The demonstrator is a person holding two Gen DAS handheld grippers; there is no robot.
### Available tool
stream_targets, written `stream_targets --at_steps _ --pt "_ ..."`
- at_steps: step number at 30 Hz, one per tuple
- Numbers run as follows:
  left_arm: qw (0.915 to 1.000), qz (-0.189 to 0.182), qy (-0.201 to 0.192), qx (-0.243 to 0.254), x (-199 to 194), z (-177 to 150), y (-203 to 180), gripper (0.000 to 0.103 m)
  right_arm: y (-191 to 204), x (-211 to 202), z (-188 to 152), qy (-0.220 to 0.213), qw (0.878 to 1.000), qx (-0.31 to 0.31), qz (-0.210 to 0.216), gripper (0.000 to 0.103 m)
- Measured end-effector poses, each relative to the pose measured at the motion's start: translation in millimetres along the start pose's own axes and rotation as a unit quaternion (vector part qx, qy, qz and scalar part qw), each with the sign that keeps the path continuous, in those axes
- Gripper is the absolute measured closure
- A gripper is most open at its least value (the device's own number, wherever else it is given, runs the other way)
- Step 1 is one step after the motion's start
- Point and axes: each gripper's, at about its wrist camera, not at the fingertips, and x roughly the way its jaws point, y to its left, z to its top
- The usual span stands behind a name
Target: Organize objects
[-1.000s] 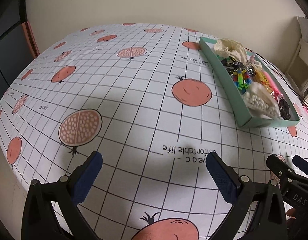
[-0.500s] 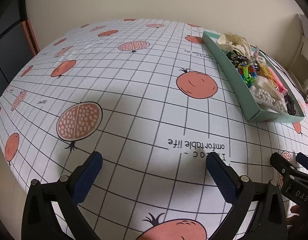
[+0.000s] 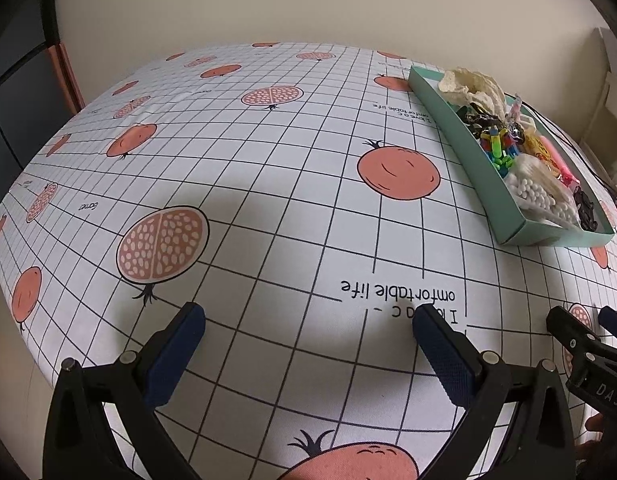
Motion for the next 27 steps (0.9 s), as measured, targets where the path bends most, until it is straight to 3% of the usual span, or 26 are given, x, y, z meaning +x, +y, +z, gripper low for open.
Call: stream_targets --at_steps 27 --pt "1.0 0.0 -0.002 0.0 0.6 0.7 2.5 0.0 0.5 -0.6 -0.4 0.0 1.0 -0.001 0.0 0.0"
